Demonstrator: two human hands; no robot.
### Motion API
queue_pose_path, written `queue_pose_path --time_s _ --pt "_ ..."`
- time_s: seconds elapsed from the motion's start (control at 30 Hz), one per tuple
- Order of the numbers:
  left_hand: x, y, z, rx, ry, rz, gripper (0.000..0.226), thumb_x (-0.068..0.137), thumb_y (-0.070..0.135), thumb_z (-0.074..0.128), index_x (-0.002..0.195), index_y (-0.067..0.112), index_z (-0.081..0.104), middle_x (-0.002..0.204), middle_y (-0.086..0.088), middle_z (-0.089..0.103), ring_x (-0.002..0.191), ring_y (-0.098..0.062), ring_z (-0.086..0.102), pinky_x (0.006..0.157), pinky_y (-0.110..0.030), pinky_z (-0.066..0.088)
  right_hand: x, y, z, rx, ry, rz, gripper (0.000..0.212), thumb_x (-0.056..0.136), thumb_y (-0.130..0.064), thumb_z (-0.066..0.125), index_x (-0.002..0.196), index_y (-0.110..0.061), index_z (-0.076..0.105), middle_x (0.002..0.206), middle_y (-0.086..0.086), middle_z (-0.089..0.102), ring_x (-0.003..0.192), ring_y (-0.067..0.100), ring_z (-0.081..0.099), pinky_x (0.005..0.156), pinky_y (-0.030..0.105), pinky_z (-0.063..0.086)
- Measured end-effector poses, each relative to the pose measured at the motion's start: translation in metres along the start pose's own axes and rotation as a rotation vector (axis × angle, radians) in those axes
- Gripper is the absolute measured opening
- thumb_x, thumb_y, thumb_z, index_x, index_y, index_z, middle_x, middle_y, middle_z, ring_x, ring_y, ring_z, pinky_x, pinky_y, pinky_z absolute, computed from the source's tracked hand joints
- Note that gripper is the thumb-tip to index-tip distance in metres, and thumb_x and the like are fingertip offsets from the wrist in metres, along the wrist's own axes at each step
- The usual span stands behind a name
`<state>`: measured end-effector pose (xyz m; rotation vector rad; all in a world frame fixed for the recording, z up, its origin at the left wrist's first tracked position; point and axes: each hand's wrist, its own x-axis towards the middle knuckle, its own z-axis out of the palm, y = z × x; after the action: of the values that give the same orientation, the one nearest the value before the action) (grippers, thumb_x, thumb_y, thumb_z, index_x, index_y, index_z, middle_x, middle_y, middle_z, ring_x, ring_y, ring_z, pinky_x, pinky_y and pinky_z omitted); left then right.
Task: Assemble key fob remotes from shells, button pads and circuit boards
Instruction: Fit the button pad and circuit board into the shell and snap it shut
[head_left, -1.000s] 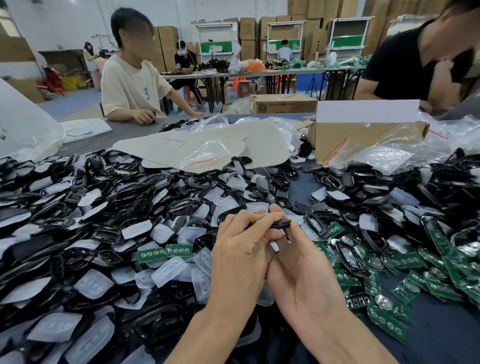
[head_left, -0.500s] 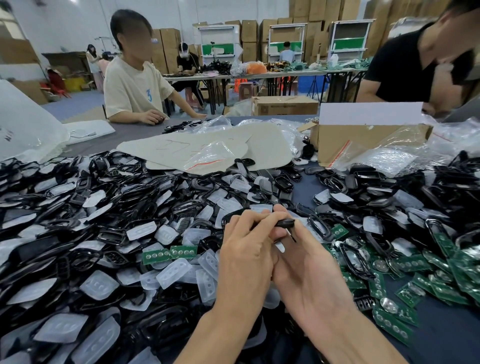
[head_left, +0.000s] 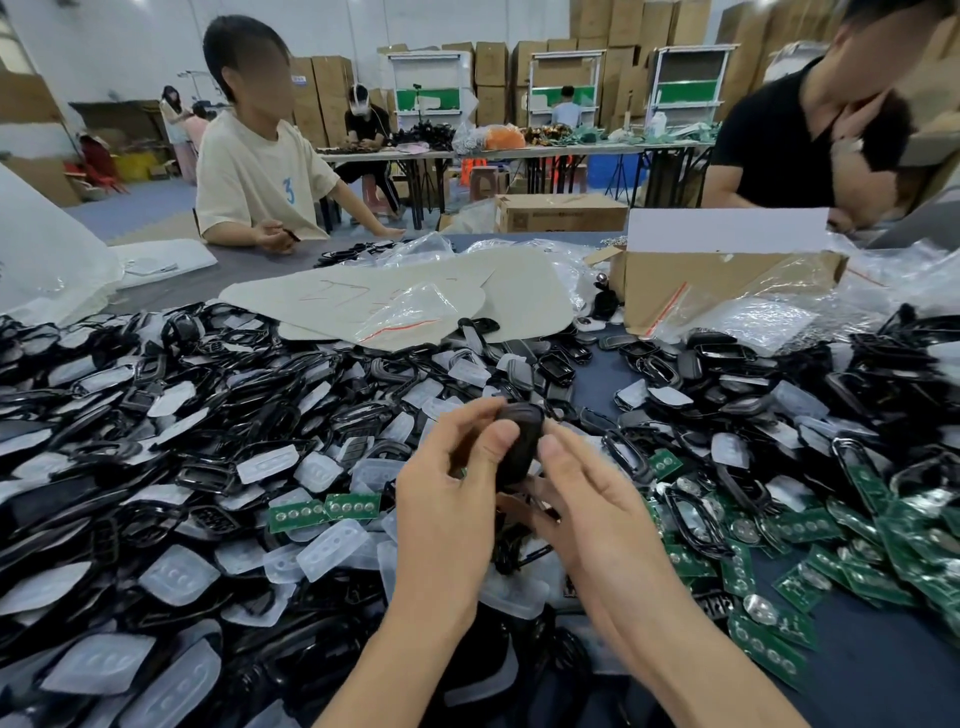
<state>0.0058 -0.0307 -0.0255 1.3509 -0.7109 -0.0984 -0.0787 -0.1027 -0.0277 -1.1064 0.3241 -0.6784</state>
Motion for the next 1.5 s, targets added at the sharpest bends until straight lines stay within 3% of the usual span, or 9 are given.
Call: queue_pose_path --time_s 0.17,0.4,0.57,0.73,0.9,1.0,1.1,1.3,1.5 --pt "0.002 0.001 -0.002 -0.055 -0.028 -0.057 0.008 0.096 0.022 0.062 0.093 0.023 0.070 0.084 0.007 0.075 0.075 -0.001 0.067 0.065 -0.012 0.049 0.002 0.003 -0.006 -0.083 0.008 -0.041 0.031 0.077 -0.031 0.072 0.107 -0.034 0.078 0.105 0.005 0.074 0.080 0.017 0.070 0.075 0.032 0.061" --pt "-0.006 -0.001 -0.004 0.214 -0.344 0.137 0.033 0.101 0.035 0.051 0.130 0.025 0.064 0.125 0.019 0.062 0.119 -0.004 0.059 0.097 -0.021 0.049 0.004 -0.005 -0.013 -0.108 0.061 -0.126 0.023 0.080 -0.025 0.072 0.101 -0.033 0.077 0.095 -0.005 0.075 0.089 0.015 0.074 0.073 0.025 0.059" --pt "-0.003 -0.006 -0.004 0.418 -0.238 0.318 0.030 0.101 0.019 0.054 0.129 0.023 0.065 0.119 0.028 0.060 0.109 0.011 0.058 0.089 -0.004 0.041 0.001 -0.008 -0.012 -0.148 0.075 -0.180 0.026 0.081 -0.040 0.067 0.103 -0.032 0.078 0.106 -0.001 0.076 0.100 0.016 0.073 0.081 0.026 0.059" --pt "-0.005 -0.009 -0.007 0.560 -0.178 0.381 0.036 0.098 0.018 0.049 0.130 0.023 0.064 0.114 0.010 0.070 0.094 -0.005 0.067 0.079 -0.025 0.055 -0.003 -0.002 -0.003 -0.040 0.024 -0.100 0.038 0.082 -0.050 0.064 0.117 -0.038 0.074 0.123 -0.010 0.072 0.118 0.009 0.066 0.095 0.026 0.055" --pt "-0.008 -0.007 -0.002 0.522 -0.144 0.426 0.039 0.096 0.025 0.043 0.127 0.022 0.068 0.118 0.011 0.069 0.097 -0.004 0.067 0.081 -0.025 0.056 -0.004 0.006 0.013 0.254 0.057 0.077 0.044 0.079 -0.051 0.064 0.103 -0.019 0.079 0.093 0.002 0.075 0.091 0.013 0.071 0.079 0.027 0.057" --pt "-0.005 -0.008 0.001 0.532 -0.112 0.432 0.034 0.095 0.019 0.054 0.125 0.019 0.070 0.121 0.009 0.064 0.110 -0.007 0.061 0.092 -0.022 0.051 -0.003 0.004 0.013 0.301 0.089 0.041 0.042 0.083 -0.043 0.059 0.109 -0.016 0.078 0.106 0.006 0.077 0.102 0.014 0.072 0.084 0.024 0.058" --pt "-0.003 -0.008 0.003 0.505 -0.074 0.454 0.033 0.091 0.011 0.061 0.120 0.023 0.069 0.114 0.016 0.061 0.103 0.001 0.060 0.086 -0.009 0.045 -0.004 0.000 0.012 0.248 0.097 0.024 0.057 0.081 -0.045 0.059 0.130 -0.015 0.064 0.123 0.004 0.073 0.118 0.013 0.067 0.097 0.024 0.053" --pt "-0.003 -0.011 0.003 0.432 -0.048 0.444 0.035 0.087 0.003 0.066 0.110 0.030 0.067 0.100 0.018 0.060 0.093 0.001 0.063 0.080 -0.006 0.044 -0.006 -0.002 0.014 0.301 0.109 0.017 0.053 0.082 -0.040 0.056 0.126 -0.013 0.066 0.120 0.006 0.074 0.116 0.014 0.068 0.095 0.021 0.054" --pt "0.000 -0.015 0.005 0.434 -0.005 0.431 0.032 0.088 0.007 0.059 0.103 0.032 0.070 0.092 0.017 0.063 0.084 -0.011 0.069 0.071 -0.034 0.057 -0.008 0.003 0.021 0.359 0.153 0.029 0.054 0.082 -0.039 0.057 0.128 -0.012 0.065 0.120 0.007 0.074 0.115 0.015 0.069 0.087 0.019 0.056"
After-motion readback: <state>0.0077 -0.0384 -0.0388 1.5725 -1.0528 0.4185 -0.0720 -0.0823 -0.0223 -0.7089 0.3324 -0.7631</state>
